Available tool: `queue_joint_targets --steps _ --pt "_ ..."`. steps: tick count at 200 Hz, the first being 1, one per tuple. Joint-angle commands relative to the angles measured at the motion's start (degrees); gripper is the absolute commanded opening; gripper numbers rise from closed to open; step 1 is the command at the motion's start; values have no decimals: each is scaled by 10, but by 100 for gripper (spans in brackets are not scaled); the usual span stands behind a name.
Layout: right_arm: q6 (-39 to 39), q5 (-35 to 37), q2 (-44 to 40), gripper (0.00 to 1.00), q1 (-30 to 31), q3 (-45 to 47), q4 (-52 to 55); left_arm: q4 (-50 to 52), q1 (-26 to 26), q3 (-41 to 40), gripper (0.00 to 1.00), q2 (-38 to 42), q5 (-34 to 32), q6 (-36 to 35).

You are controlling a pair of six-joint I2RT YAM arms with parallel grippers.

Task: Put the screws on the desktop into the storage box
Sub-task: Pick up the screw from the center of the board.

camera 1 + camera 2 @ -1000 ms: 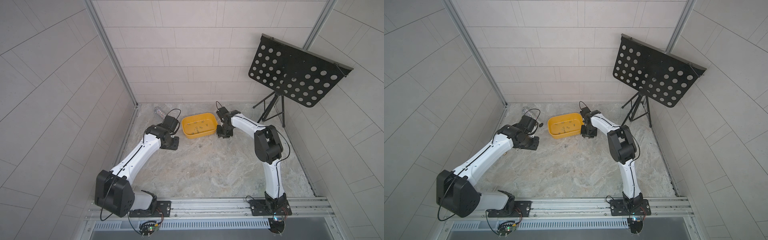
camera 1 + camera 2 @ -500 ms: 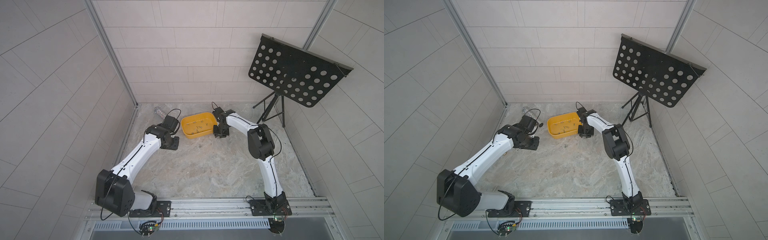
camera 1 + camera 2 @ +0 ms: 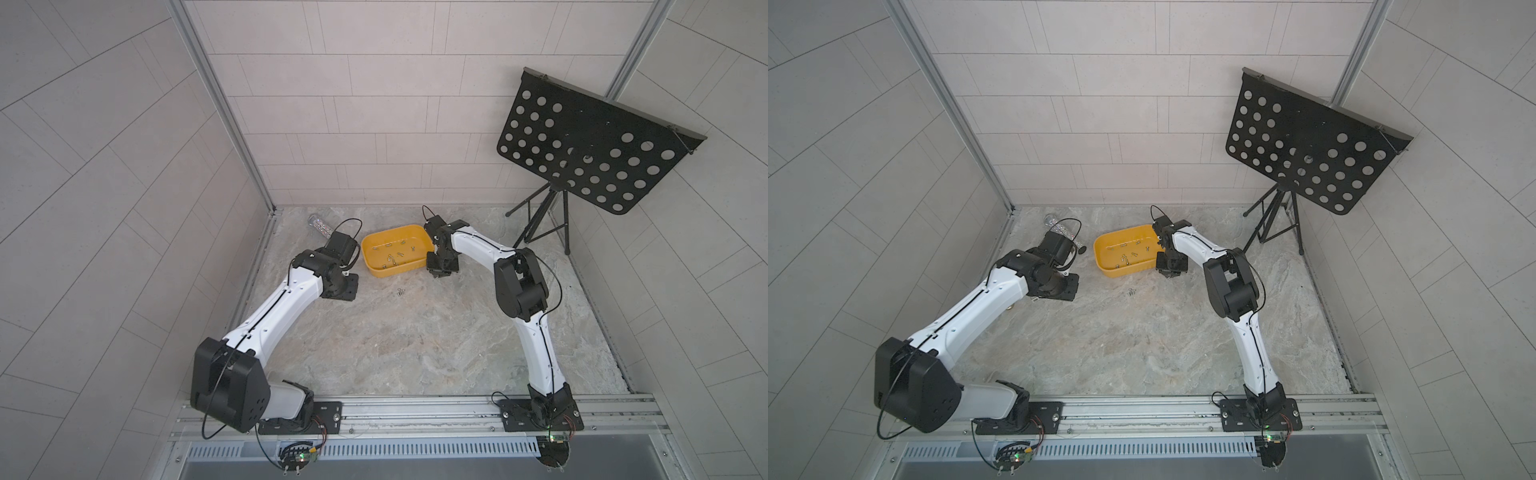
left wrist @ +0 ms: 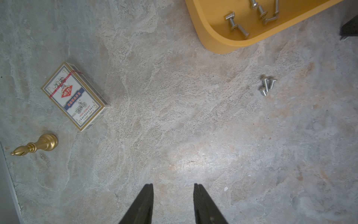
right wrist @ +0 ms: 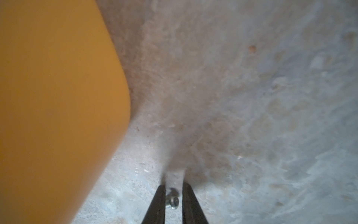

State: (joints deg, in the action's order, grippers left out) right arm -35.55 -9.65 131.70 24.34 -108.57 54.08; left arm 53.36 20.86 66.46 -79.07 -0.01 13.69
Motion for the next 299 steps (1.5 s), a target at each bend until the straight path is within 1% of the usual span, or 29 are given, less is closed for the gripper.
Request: queue_joint_targets --steps 1,54,92,132,200,231,299 --pt "2 5 5 18 3 9 16 5 -2 -3 41 -2 -4 1" --pt "3 4 -16 15 4 36 18 6 -2 -3 41 -4 -4 1" --pt "3 1 -44 16 7 73 14 7 -2 -4 41 -1 -4 1" --pt "4 -3 -76 18 13 113 8 7 -1 -4 41 1 -4 2" --pt "4 -8 -103 19 22 166 -4 5 -2 -11 41 7 -3 5" --pt "5 -6 -90 19 22 158 -9 6 -2 -13 41 9 -3 6" --pt "14 2 -54 18 22 106 3 7 -2 -11 41 8 -6 5"
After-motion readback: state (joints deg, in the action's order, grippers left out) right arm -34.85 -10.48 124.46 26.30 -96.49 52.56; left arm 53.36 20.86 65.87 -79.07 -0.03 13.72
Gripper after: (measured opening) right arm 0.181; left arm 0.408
